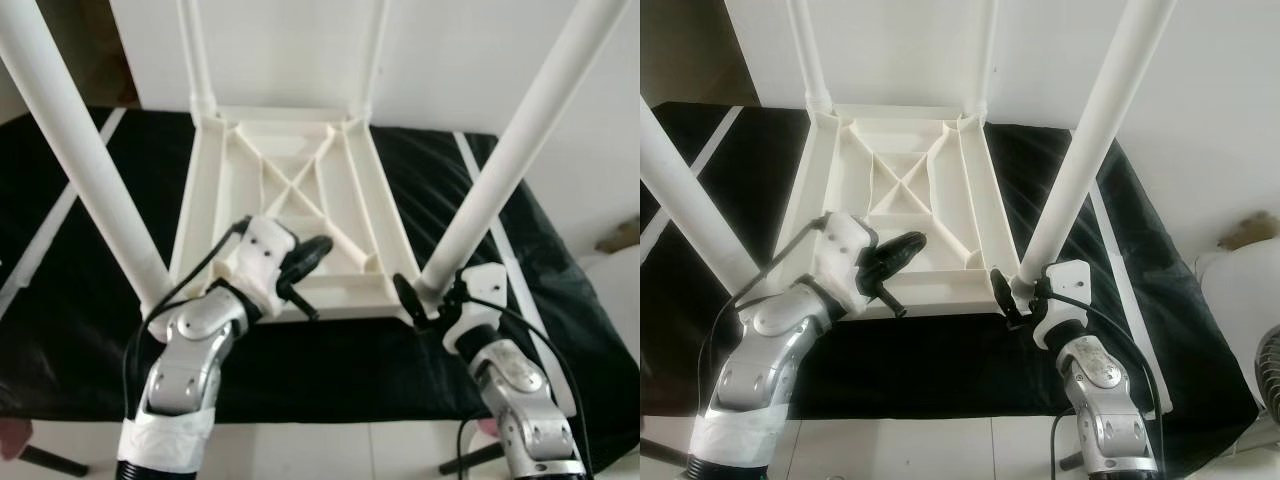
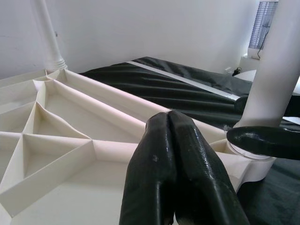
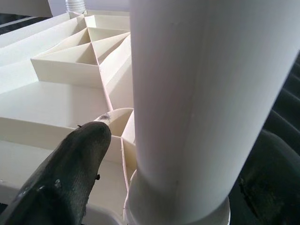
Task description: Building children table
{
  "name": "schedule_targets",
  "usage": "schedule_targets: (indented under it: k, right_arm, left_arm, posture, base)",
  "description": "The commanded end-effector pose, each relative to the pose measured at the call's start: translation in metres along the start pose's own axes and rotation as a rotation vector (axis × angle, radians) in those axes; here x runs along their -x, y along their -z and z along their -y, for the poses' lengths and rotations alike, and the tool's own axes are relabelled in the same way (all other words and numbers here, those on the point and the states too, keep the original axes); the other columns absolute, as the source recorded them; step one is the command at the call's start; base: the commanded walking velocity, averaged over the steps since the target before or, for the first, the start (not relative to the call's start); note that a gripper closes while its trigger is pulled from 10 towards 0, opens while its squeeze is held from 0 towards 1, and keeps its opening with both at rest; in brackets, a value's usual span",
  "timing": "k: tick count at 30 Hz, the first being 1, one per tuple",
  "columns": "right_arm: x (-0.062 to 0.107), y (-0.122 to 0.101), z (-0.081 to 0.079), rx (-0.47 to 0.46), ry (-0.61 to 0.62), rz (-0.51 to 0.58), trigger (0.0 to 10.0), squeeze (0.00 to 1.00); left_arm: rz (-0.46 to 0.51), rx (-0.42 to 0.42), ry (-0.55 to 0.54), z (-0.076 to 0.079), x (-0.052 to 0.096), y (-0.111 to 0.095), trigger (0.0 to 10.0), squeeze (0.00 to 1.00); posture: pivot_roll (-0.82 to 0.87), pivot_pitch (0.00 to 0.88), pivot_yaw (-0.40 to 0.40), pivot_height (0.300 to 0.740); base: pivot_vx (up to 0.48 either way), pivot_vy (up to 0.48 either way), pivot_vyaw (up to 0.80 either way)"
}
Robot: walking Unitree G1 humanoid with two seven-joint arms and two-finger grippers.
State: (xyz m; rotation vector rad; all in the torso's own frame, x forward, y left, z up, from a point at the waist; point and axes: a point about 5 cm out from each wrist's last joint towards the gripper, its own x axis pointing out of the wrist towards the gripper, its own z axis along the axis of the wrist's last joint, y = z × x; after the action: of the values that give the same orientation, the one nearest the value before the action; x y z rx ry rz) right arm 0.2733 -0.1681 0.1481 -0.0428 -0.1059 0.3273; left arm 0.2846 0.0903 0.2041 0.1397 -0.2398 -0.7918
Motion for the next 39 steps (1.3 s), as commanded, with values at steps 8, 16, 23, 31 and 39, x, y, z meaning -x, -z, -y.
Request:
schedule_targets:
  k: [8,16,23,31,39]
  right_arm:
    - [0.0003,0.0023,-0.0005,-0.003,-0.006,-0.006,10.0,0.00]
    - [0.0005,0.0024,-0.0005,-0.004,-0.005,-0.006,10.0,0.00]
    - [0.0007,0.0026,-0.0005,-0.002,-0.007,-0.007,10.0,0.00]
    - [0.0007,0.0026,-0.0005,-0.001,-0.009,-0.008,10.0,0.00]
    - [0.0005,0.0025,-0.0001,-0.001,-0.010,-0.008,10.0,0.00]
  left_arm:
    - [0.004,0.016,-0.077,-0.0030,-0.0012,-0.0014,10.0,1.00]
    - [0.005,0.018,-0.073,-0.0026,-0.0012,-0.0016,10.0,1.00]
    - [0.004,0.019,-0.071,-0.0020,-0.0013,-0.0015,10.0,1.00]
    - [0.005,0.022,-0.070,-0.0016,-0.0010,-0.0017,10.0,1.00]
    - [0.006,0.022,-0.069,-0.0013,-0.0012,-0.0019,10.0,1.00]
  posture:
    - [-0.07,0.128,-0.055,0.740]
    - [-0.07,0.128,-0.055,0.740]
    - [-0.07,0.129,-0.056,0.740]
    - [-0.07,0.129,-0.057,0.740]
    - [-0.07,0.129,-0.058,0.740]
  base:
    - [0.000,0.000,0.00]
    - [0.000,0.000,0.00]
    - [0.000,0.000,0.00]
    - [0.000,0.000,0.00]
    - [0.000,0.000,0.00]
